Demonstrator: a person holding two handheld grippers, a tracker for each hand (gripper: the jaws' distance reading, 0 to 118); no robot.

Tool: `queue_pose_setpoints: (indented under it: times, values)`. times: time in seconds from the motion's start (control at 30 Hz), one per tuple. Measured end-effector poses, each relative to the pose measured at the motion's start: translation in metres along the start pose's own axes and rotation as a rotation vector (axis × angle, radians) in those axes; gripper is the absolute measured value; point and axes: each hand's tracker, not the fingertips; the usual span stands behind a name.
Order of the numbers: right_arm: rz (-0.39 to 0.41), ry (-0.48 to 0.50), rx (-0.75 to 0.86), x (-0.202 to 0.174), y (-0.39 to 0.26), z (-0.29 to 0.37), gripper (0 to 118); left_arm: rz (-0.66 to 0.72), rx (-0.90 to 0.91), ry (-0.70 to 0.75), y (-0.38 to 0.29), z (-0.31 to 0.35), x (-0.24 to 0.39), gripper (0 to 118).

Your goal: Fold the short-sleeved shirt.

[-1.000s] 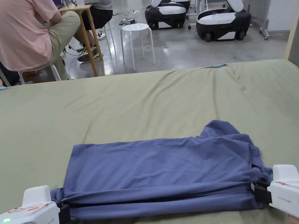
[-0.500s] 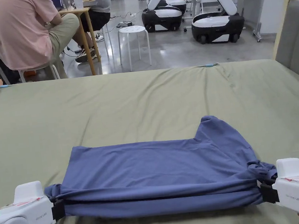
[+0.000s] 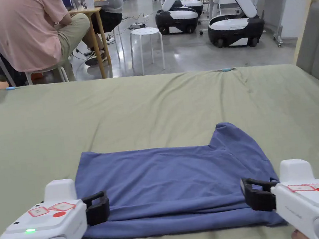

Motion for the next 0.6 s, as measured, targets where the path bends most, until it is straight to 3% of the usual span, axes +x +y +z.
queue_pose_setpoints:
  times: [0.03,0.07,0.1,0.17,0.23,0.53,0.57,0.6]
  values:
    - [0.028,0.005,0.039,-0.010,0.000,0.001,48,-0.026,0.015,0.011,0.000,-0.002,0.009,18]
    - [0.055,0.018,0.049,-0.020,0.001,-0.002,9,-0.046,0.017,0.016,-0.004,-0.016,0.011,0]
    - [0.061,0.012,0.053,-0.027,0.002,-0.005,0,-0.049,0.011,0.014,-0.005,-0.022,0.015,0]
    - [0.064,0.000,0.081,-0.036,0.002,-0.008,0,-0.031,0.013,0.002,-0.006,-0.030,0.016,0]
    - [0.070,0.054,0.065,-0.037,0.008,-0.013,0,-0.016,-0.037,-0.028,-0.007,-0.050,0.006,0]
    - [0.112,0.051,0.023,-0.038,0.027,-0.076,0,0.046,-0.149,0.053,0.037,-0.150,-0.062,0]
    - [0.113,0.050,0.016,-0.037,0.028,-0.082,0,0.046,-0.166,0.051,0.042,-0.164,-0.066,1]
    - [0.115,0.047,0.004,-0.034,0.029,-0.090,0,0.040,-0.181,0.060,0.052,-0.180,-0.068,18]
